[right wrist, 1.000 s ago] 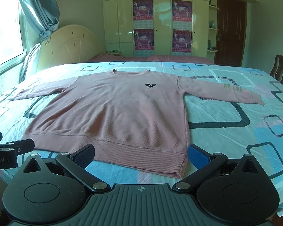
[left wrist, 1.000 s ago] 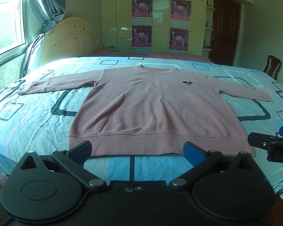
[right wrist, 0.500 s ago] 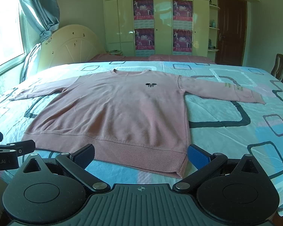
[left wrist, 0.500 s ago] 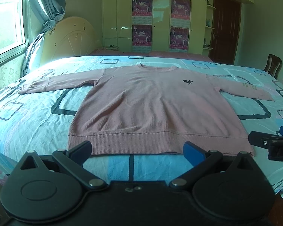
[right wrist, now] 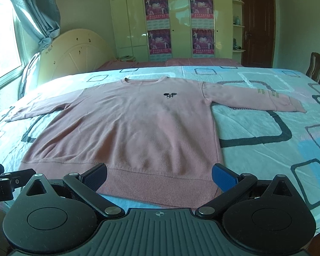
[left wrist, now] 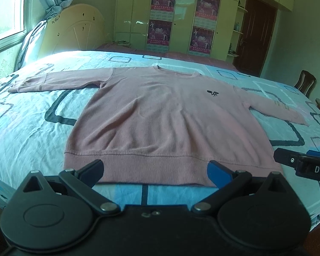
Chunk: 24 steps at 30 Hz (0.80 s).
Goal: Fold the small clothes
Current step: 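Grasp the sweatshirt sleeve cuff with the right gripper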
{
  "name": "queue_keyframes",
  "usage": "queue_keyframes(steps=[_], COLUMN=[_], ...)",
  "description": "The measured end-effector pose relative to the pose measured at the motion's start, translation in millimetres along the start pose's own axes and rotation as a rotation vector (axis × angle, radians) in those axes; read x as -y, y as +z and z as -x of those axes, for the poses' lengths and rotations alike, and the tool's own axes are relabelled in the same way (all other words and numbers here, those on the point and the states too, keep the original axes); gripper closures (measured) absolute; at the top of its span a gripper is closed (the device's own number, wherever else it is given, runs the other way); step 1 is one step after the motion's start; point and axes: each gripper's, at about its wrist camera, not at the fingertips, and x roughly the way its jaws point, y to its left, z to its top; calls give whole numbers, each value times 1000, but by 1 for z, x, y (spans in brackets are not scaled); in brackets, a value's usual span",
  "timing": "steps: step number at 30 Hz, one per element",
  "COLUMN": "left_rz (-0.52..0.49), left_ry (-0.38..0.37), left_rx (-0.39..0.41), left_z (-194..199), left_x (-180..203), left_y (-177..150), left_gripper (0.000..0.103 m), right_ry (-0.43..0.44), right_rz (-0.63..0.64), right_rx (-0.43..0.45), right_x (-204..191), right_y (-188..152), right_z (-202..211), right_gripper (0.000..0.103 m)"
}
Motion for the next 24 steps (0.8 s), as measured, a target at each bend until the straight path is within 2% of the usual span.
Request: queue_keyframes(steps=[2,5,9,12,17,19,22,24], left_rz=[2,-20,-57,-69,-137,-153,-121,-104], left_ry=[-63,-118,-159,-221,-178,-189,-190,-195], left_rx=[-4,7,30,-5,-10,-33,-23,-21], left_z=[-14,-37,-63,-84,-113,-129,-144,-154], left_x=[-3,-3,-3,-6,-5,-3,3,11], left_y=[11,31,60,82,100,104,111,116], left_gripper=[1,1,1,1,1,6,7,7], right_ry=[-12,-42,-70,-103,-161,-186,-217,-235], right_rz=[-18,-39,-79,-102,-123,-137,-174,-239], right_rx=[7,15,40,49,70,72,99,116], right_x=[2,5,7,7,15,26,58,95], right_y=[9,25,48,64,88,94,101,105], right_z=[-11,-30,-51,-65,-85,-91,-93,-94], right_gripper=[0,0,0,0,0,0,0,0])
